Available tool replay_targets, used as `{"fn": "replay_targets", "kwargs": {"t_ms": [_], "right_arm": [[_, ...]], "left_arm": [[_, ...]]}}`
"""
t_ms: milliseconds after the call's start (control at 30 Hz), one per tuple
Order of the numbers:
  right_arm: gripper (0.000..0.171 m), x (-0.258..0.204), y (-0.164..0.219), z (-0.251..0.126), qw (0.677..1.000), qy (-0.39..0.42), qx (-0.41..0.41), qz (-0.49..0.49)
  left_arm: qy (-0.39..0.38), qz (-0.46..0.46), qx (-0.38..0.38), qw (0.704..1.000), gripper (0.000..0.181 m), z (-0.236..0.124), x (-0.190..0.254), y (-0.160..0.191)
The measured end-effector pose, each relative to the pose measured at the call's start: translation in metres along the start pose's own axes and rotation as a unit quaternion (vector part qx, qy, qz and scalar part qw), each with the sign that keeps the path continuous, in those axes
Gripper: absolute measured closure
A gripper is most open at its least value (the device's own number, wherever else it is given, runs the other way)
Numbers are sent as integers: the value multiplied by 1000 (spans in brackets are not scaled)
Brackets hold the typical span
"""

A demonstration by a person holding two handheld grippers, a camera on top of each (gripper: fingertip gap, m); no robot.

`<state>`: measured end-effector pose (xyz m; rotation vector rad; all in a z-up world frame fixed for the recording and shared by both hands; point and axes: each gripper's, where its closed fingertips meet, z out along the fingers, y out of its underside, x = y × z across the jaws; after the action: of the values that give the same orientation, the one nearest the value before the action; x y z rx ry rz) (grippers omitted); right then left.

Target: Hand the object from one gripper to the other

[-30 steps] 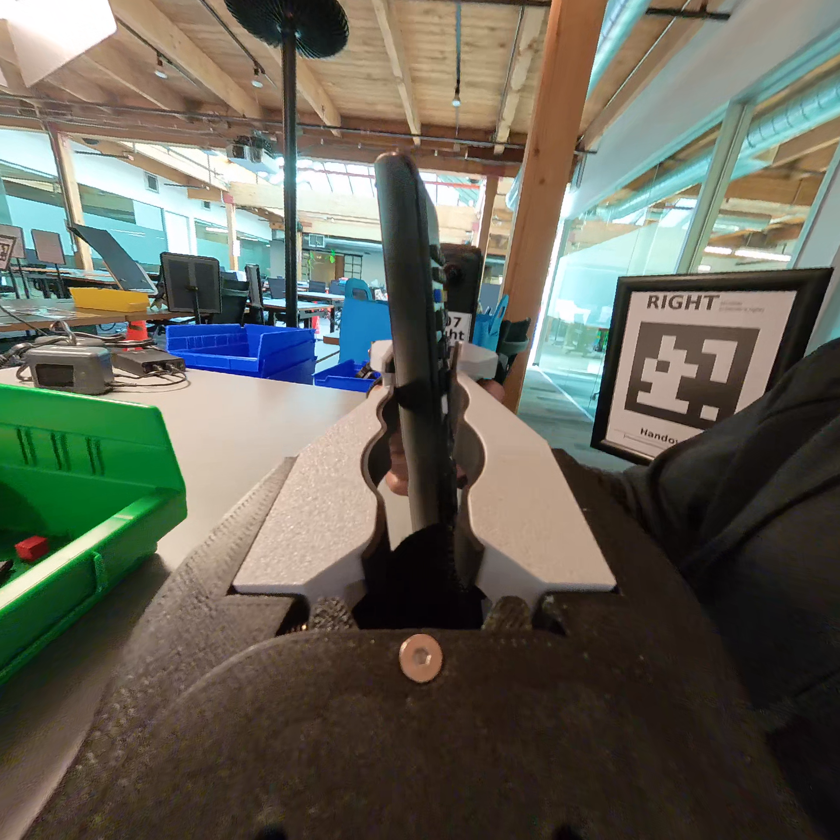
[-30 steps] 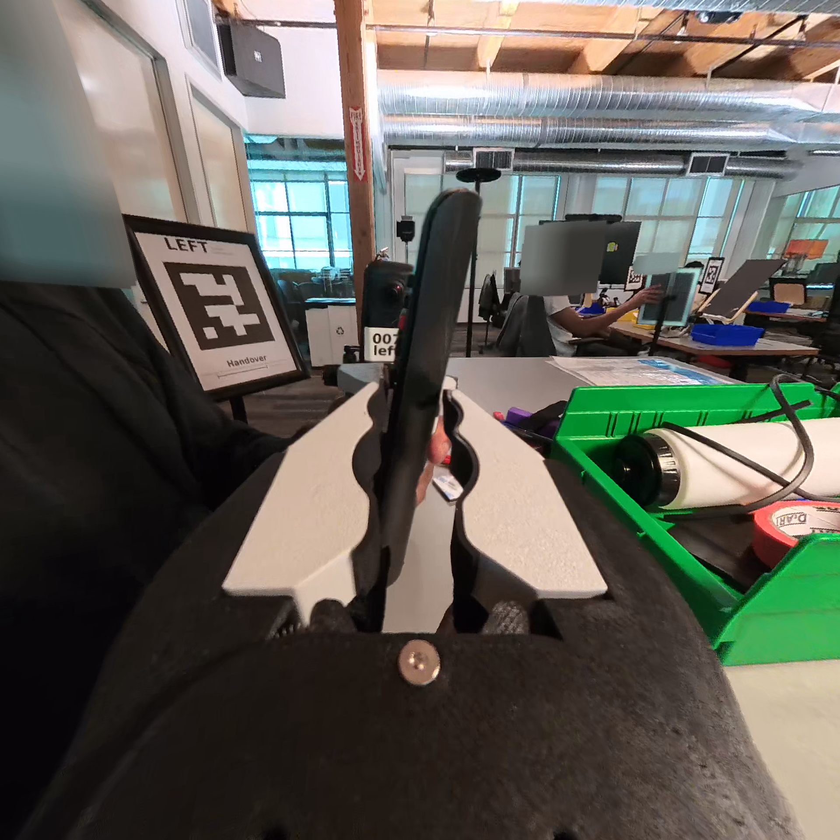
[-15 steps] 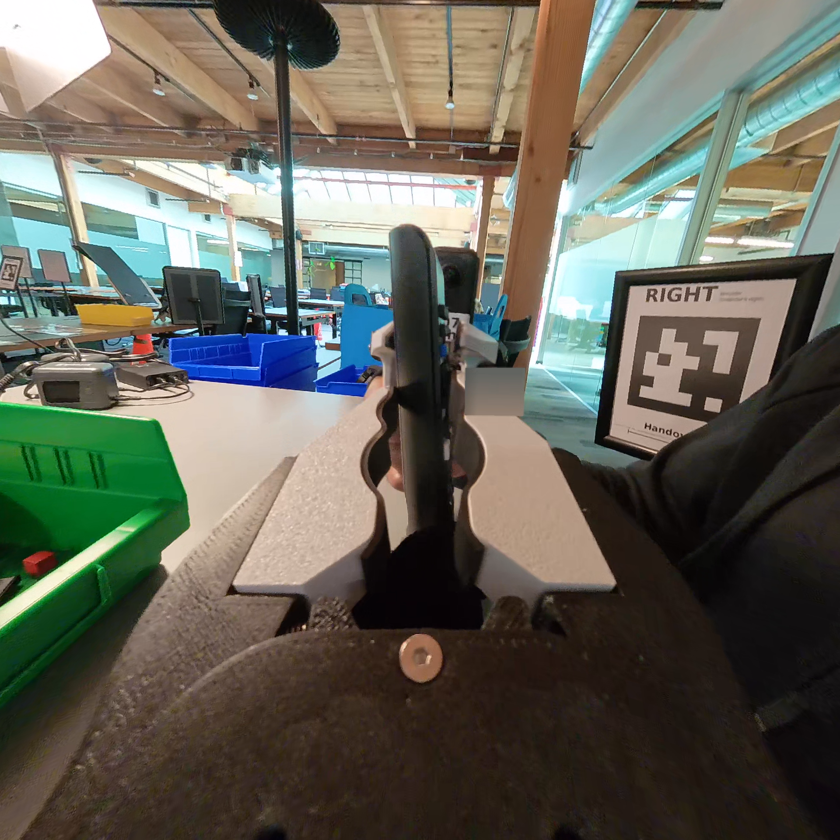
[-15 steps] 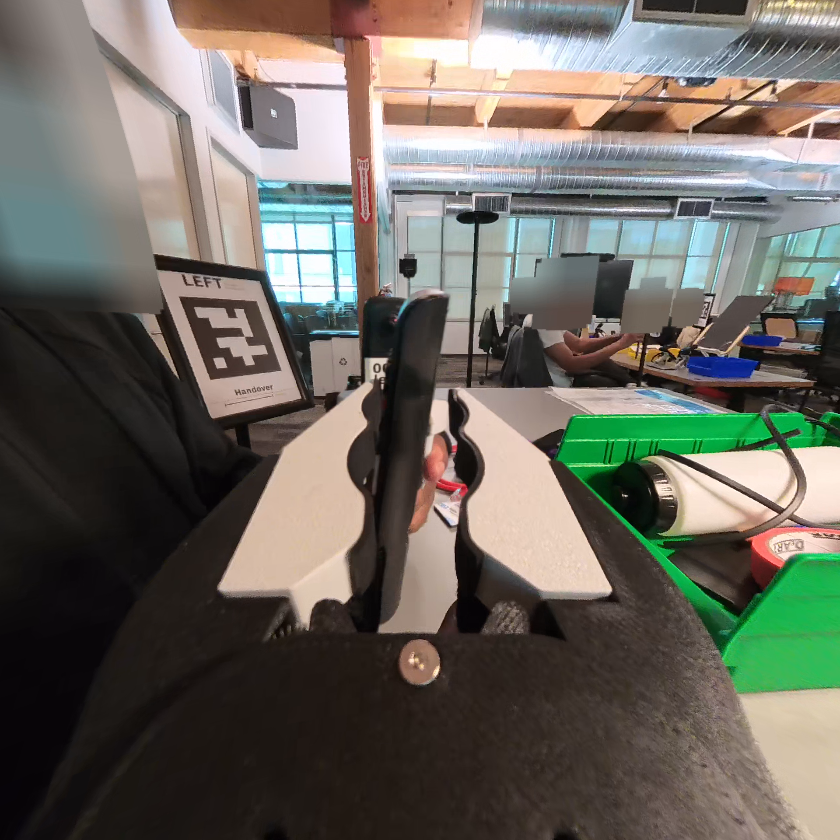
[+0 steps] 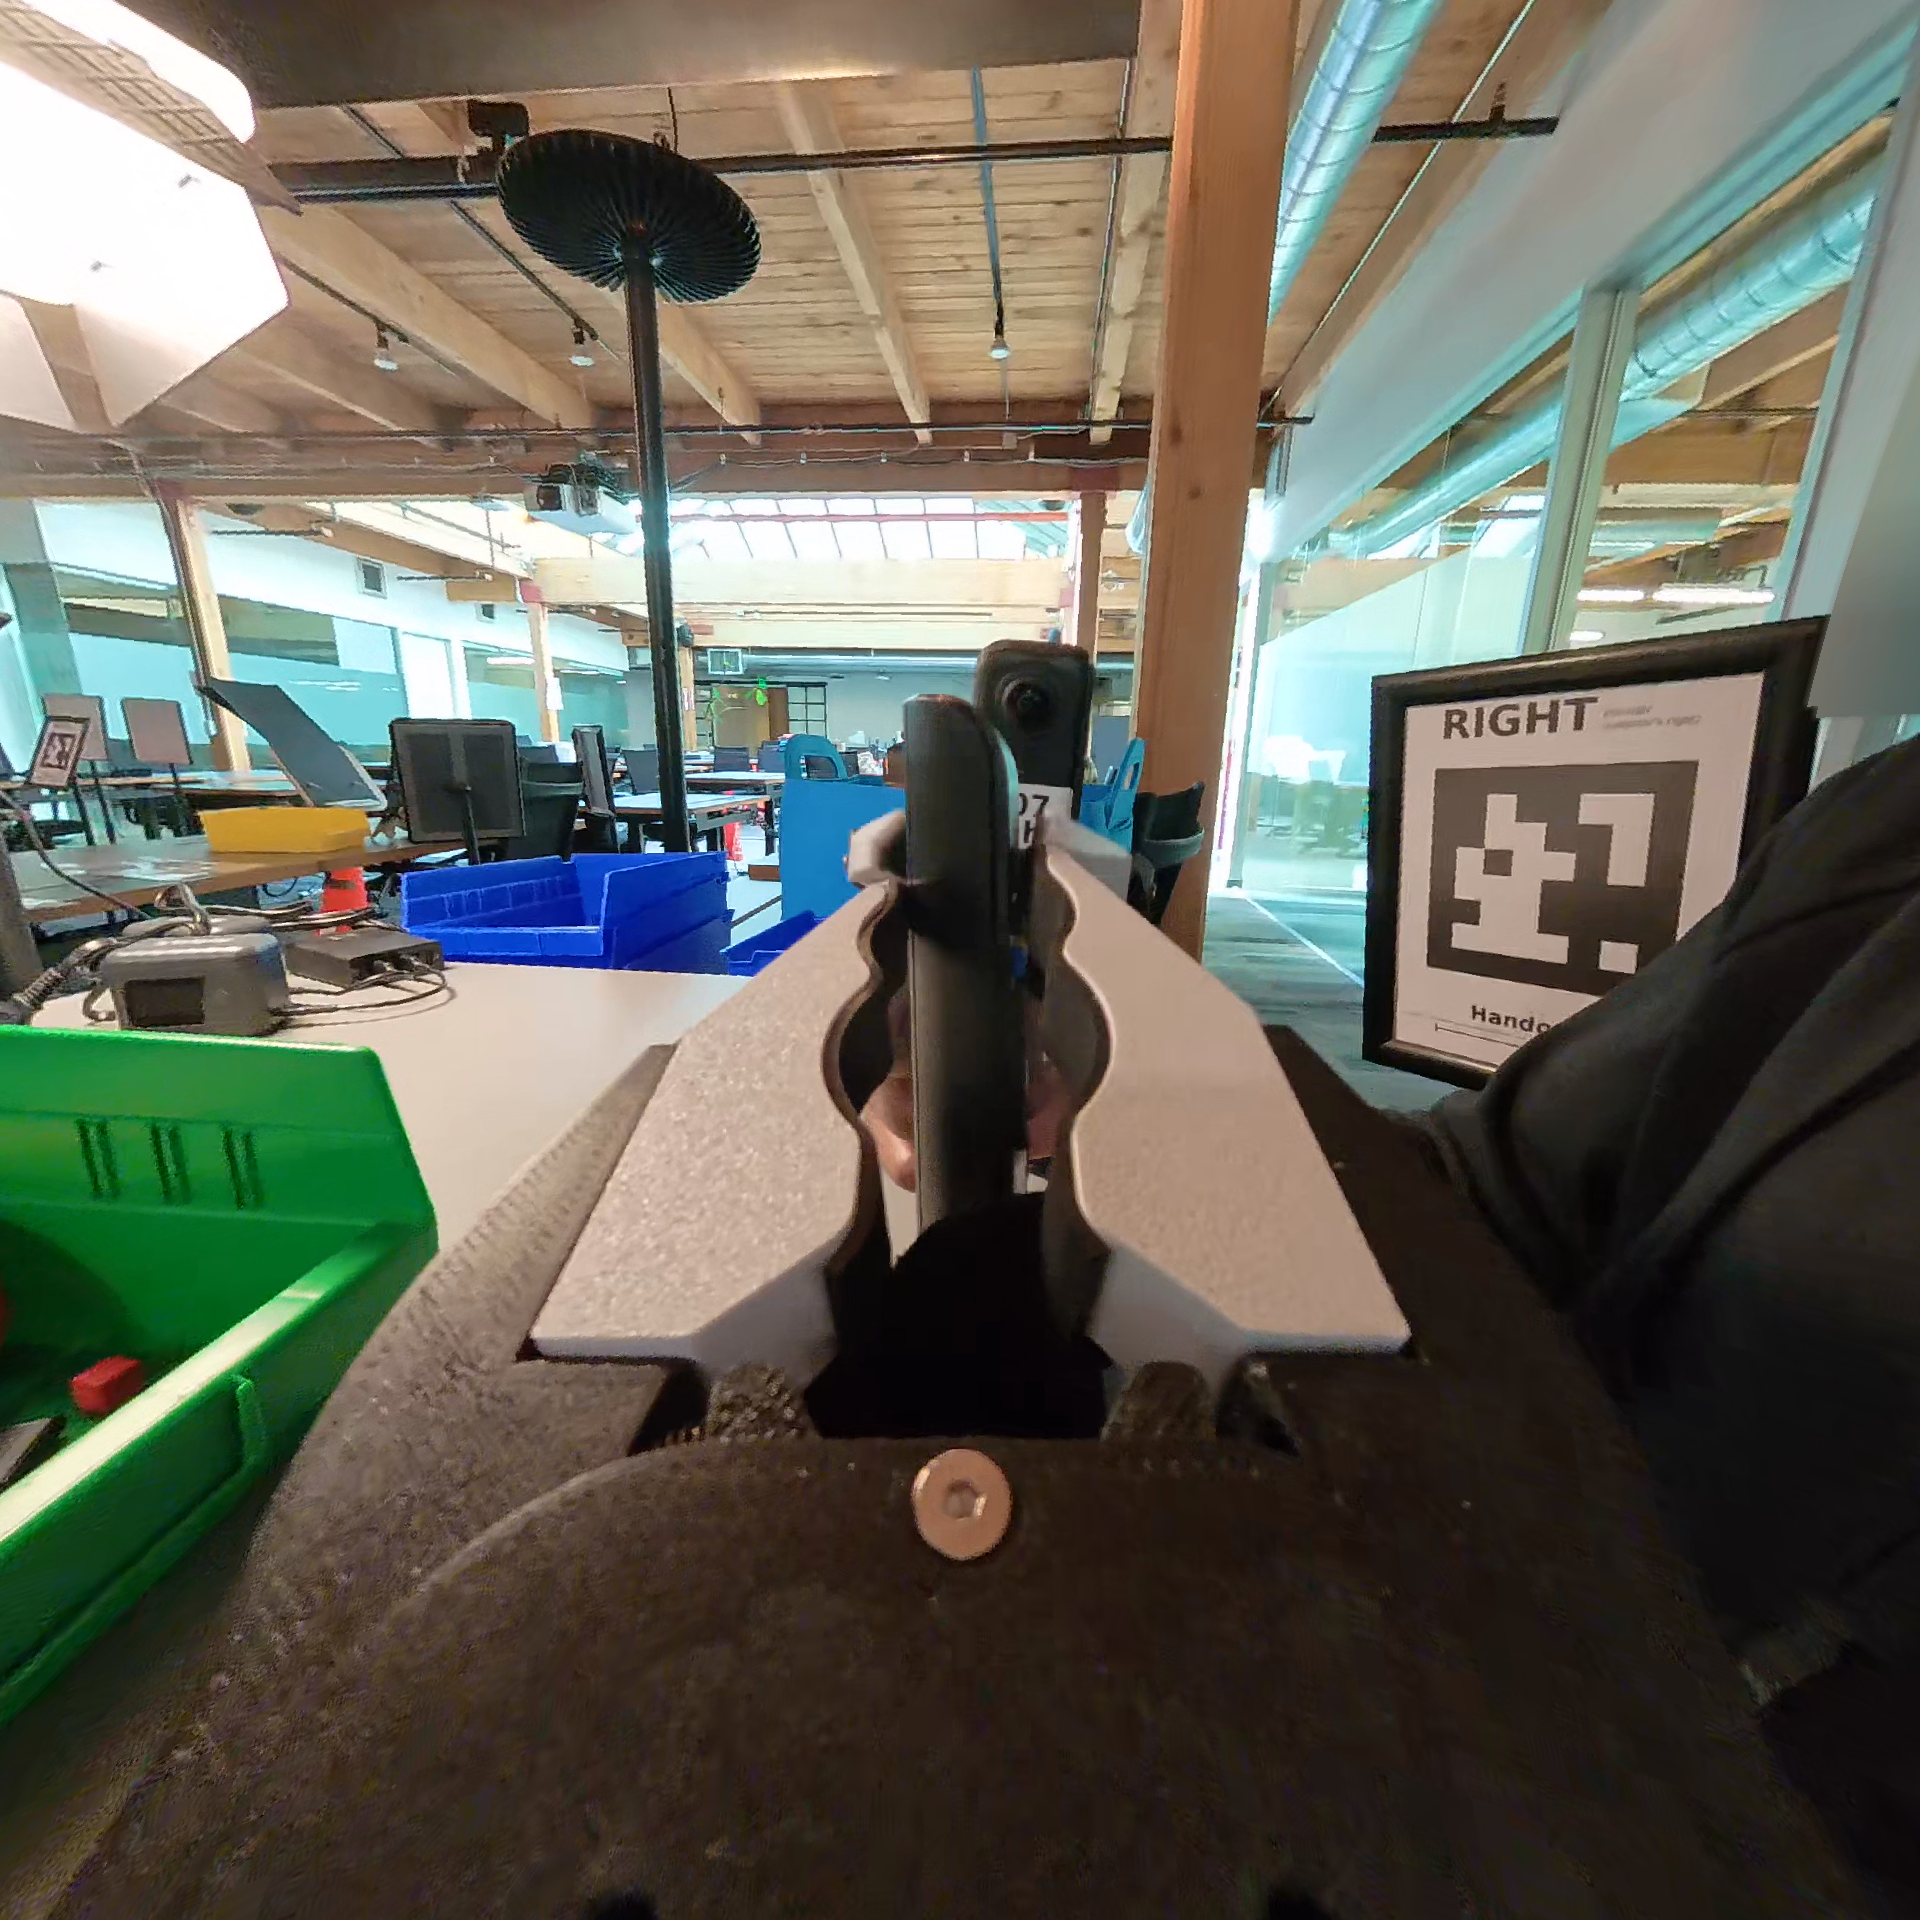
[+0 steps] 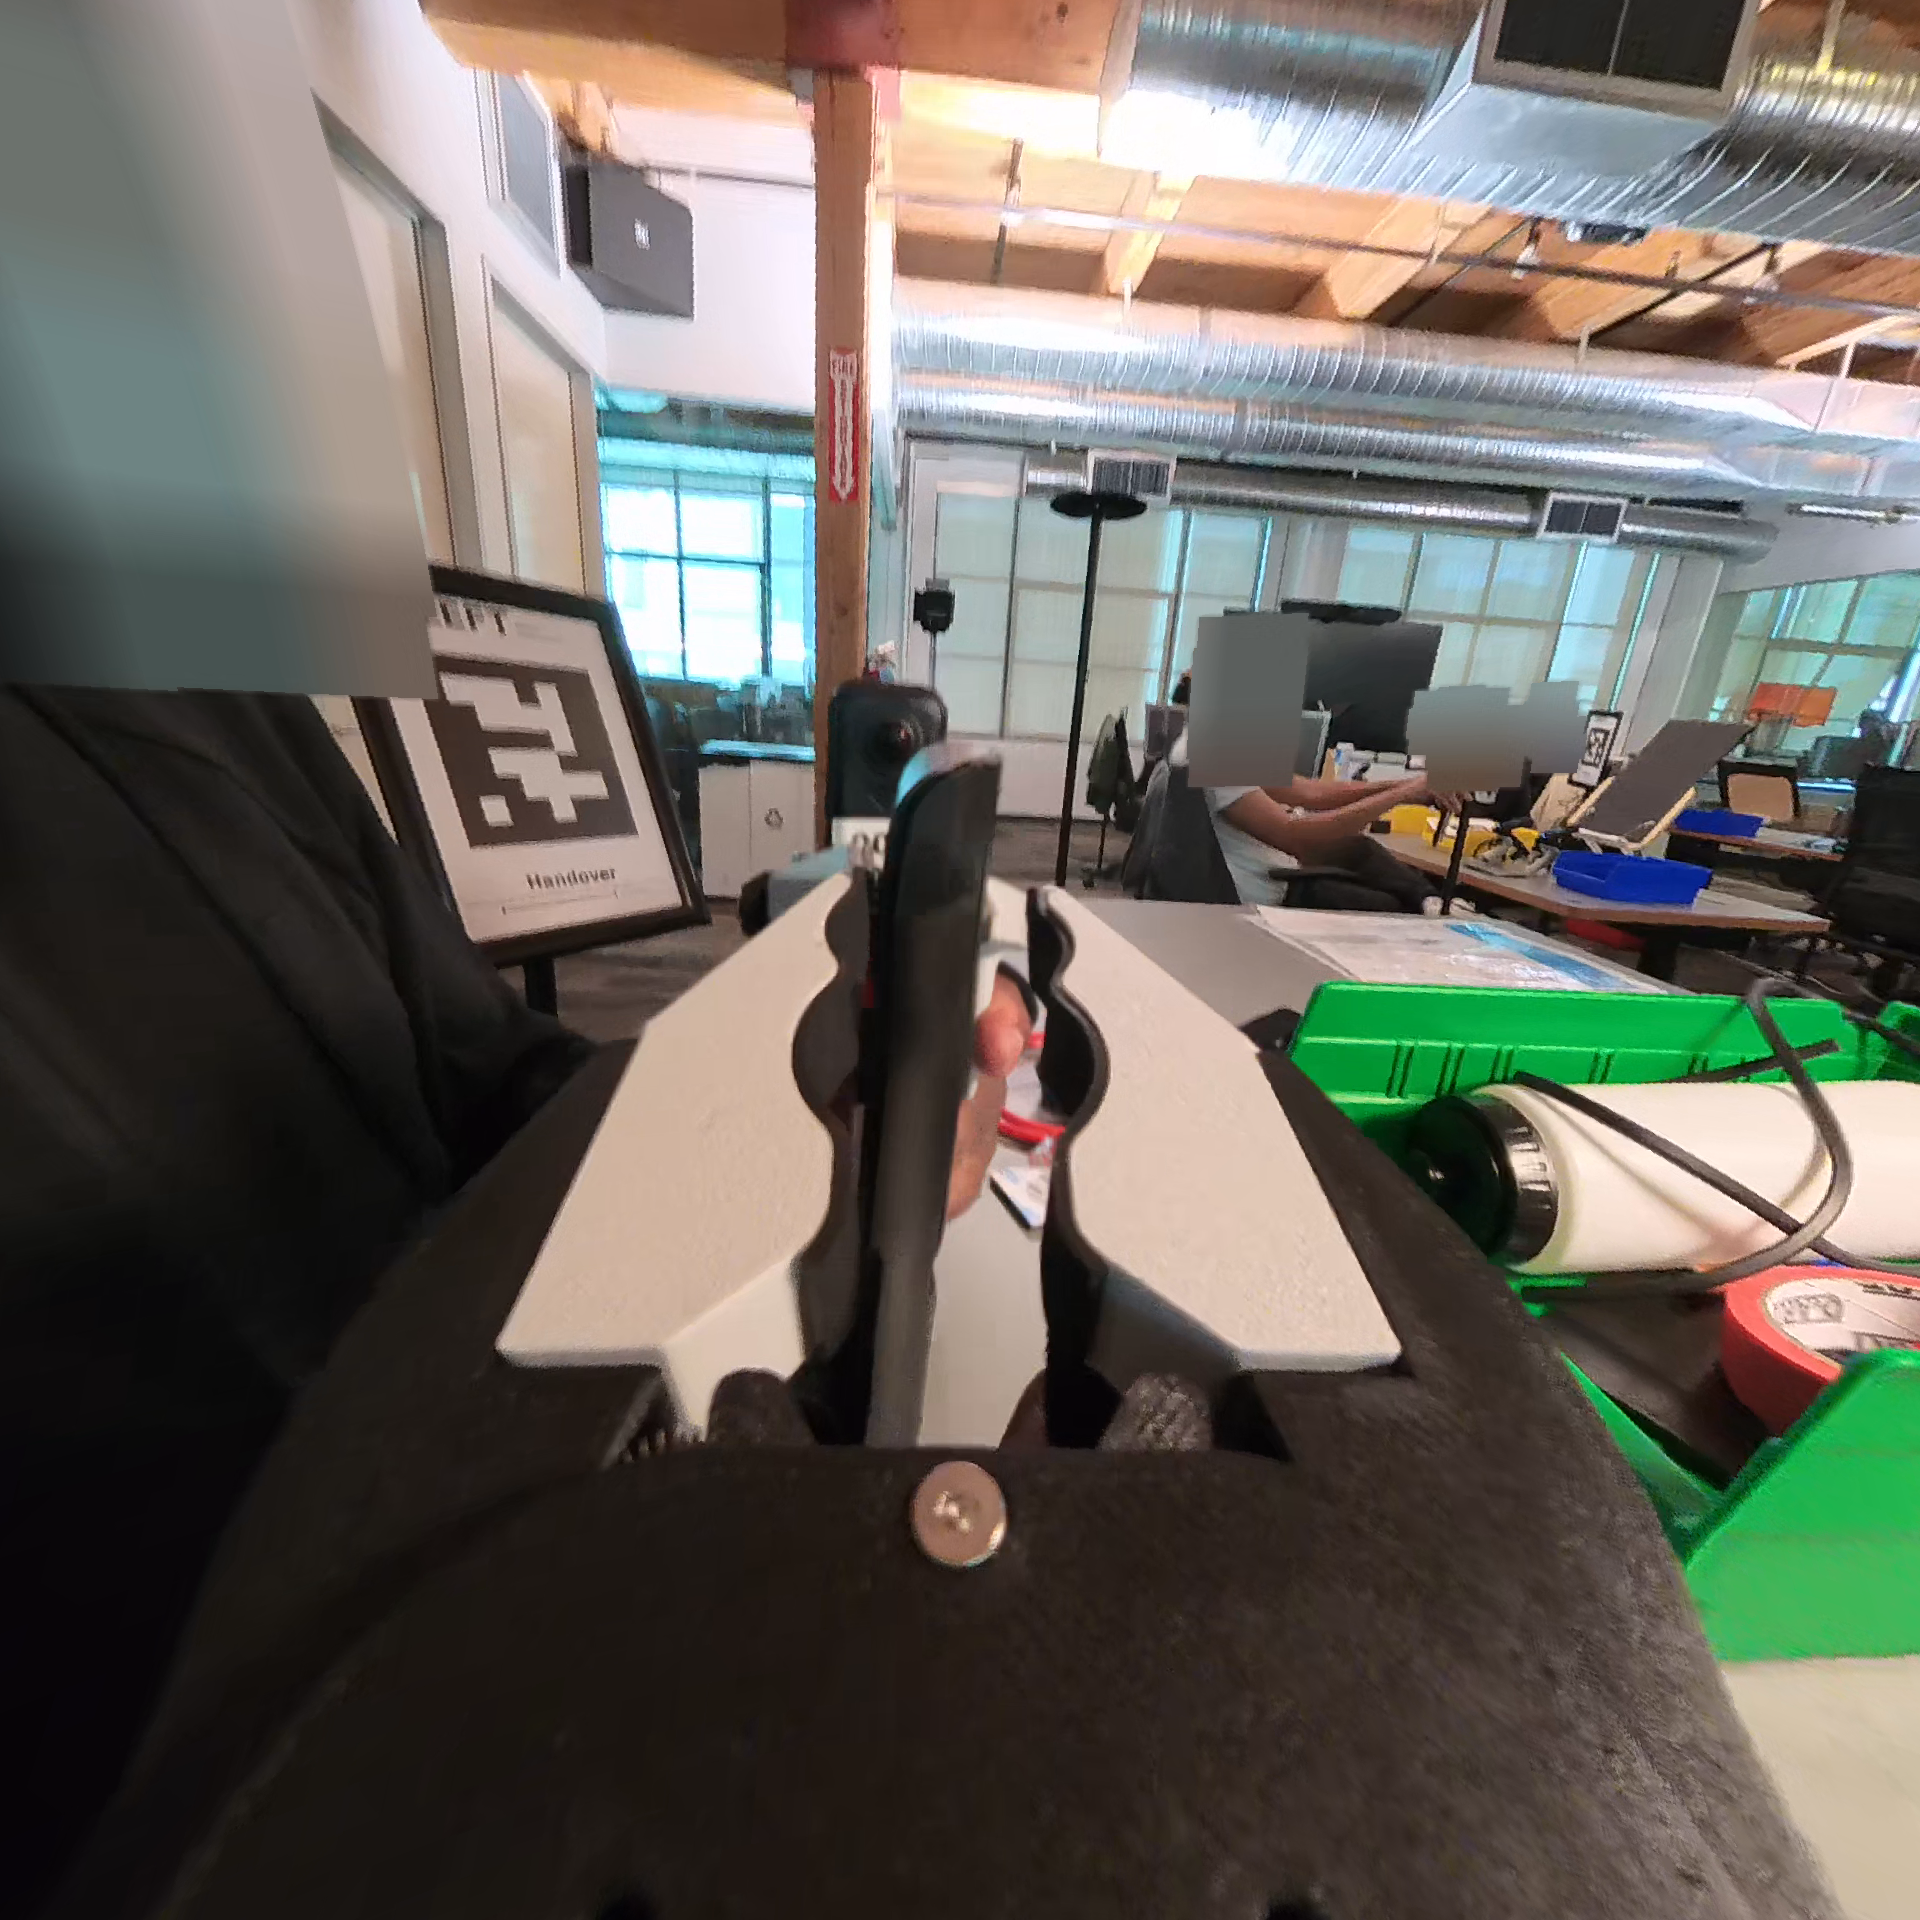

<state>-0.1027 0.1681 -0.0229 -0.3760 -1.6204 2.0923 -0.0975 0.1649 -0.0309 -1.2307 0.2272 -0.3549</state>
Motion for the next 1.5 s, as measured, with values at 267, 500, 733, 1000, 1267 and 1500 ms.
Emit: {"fn": "replay_targets", "kwargs": {"t_ms": [267,500,733,1000,1267,1500], "right_arm": [[153,-4,-13,5,1000,13,7,-2],[153,-4,-4,10,1000,16,-10,-10],[134,-9,12,13,999,-7,-48,8],[148,1,18,15,998,28,-60,-18],[148,6,0,8,999,34,-16,1],[146,11,3,9,999,42,-13,24]], "left_arm": [[10,-8,7,1000,157,1,4,-2],[9,-30,28,999,159,-2,1,-9],[6,1,34,999,159,-3,4,-12],[-1,-47,43,998,157,-3,-5,-13],[0,-59,-4,998,148,3,-5,5],[-13,-37,-35,999,157,3,-9,14]]}}
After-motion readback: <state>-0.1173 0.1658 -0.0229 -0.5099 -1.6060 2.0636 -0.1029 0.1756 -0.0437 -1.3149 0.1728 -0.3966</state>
